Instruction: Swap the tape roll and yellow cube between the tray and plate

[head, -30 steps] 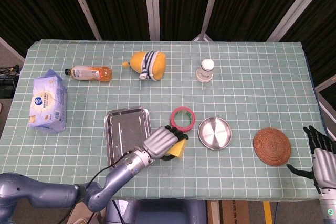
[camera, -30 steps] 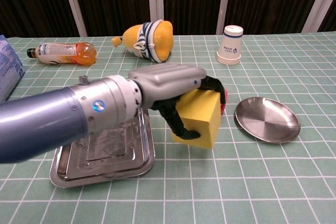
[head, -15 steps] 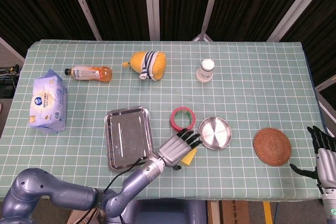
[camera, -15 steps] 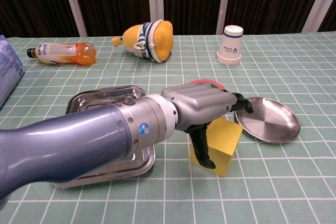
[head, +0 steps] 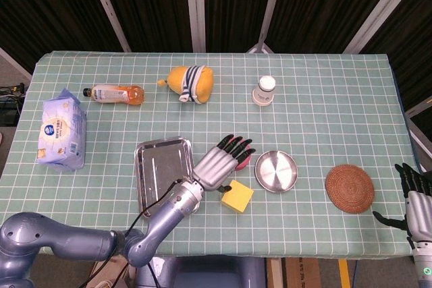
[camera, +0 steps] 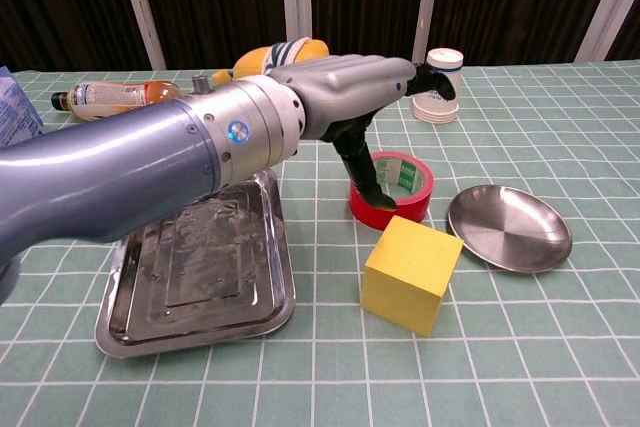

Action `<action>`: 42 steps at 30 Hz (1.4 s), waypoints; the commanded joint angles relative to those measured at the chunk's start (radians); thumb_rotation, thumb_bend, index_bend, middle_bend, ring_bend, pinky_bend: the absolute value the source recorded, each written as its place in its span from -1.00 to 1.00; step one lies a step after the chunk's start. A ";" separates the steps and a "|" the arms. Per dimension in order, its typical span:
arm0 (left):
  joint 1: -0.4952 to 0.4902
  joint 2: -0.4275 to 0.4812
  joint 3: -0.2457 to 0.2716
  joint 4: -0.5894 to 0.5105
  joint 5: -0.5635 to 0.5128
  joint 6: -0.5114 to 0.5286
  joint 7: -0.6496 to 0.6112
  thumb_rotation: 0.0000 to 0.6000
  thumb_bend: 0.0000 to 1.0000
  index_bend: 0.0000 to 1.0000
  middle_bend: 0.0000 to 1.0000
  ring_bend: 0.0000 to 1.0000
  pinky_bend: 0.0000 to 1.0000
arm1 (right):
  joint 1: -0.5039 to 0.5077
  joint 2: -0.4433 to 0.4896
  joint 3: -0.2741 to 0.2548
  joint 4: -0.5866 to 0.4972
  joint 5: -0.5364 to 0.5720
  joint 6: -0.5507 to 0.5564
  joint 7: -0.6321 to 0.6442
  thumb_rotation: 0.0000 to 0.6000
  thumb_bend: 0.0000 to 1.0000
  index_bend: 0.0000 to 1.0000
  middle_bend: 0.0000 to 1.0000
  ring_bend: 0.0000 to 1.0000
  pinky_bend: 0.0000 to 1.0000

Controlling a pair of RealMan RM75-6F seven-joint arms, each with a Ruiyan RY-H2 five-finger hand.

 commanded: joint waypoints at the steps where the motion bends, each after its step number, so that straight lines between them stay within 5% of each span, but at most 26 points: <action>1: -0.050 -0.026 -0.031 0.125 -0.072 -0.082 -0.038 1.00 -1.00 -0.77 -1.00 -1.00 -1.00 | 0.002 -0.010 0.004 0.004 0.012 -0.001 -0.022 1.00 -1.00 -0.98 -1.00 -0.92 -1.00; 6: -0.089 -0.087 -0.041 0.305 -0.076 -0.179 -0.151 1.00 -1.00 -0.95 -1.00 -1.00 -1.00 | 0.010 -0.027 0.019 0.028 0.065 -0.020 -0.052 1.00 -1.00 -0.98 -1.00 -0.92 -1.00; 13: -0.116 -0.166 -0.029 0.495 -0.003 -0.233 -0.292 1.00 -1.00 -0.96 -1.00 -1.00 -1.00 | 0.011 -0.031 0.028 0.041 0.091 -0.034 -0.064 1.00 -1.00 -0.98 -1.00 -0.92 -1.00; 25: -0.147 -0.281 -0.013 0.695 0.132 -0.262 -0.488 1.00 -1.00 -0.96 -1.00 -1.00 -0.99 | 0.006 -0.028 0.033 0.040 0.079 -0.033 -0.053 1.00 -1.00 -0.97 -1.00 -0.92 -1.00; 32: -0.150 -0.305 0.000 0.748 0.166 -0.252 -0.497 1.00 -0.95 -0.84 -0.84 -0.93 -0.58 | -0.004 -0.023 0.036 0.034 0.058 -0.014 -0.034 1.00 -1.00 -0.96 -1.00 -0.92 -1.00; 37: -0.152 -0.311 0.001 0.764 0.176 -0.241 -0.479 1.00 -0.54 -0.60 -0.44 -0.58 -0.22 | -0.007 -0.022 0.040 0.032 0.060 -0.014 -0.020 1.00 -1.00 -0.95 -1.00 -0.91 -1.00; 42: -0.152 -0.314 -0.012 0.758 0.191 -0.204 -0.479 1.00 -0.22 -0.42 -0.24 -0.37 -0.03 | -0.010 -0.024 0.040 0.032 0.052 -0.008 -0.016 1.00 -1.00 -0.93 -1.00 -0.89 -1.00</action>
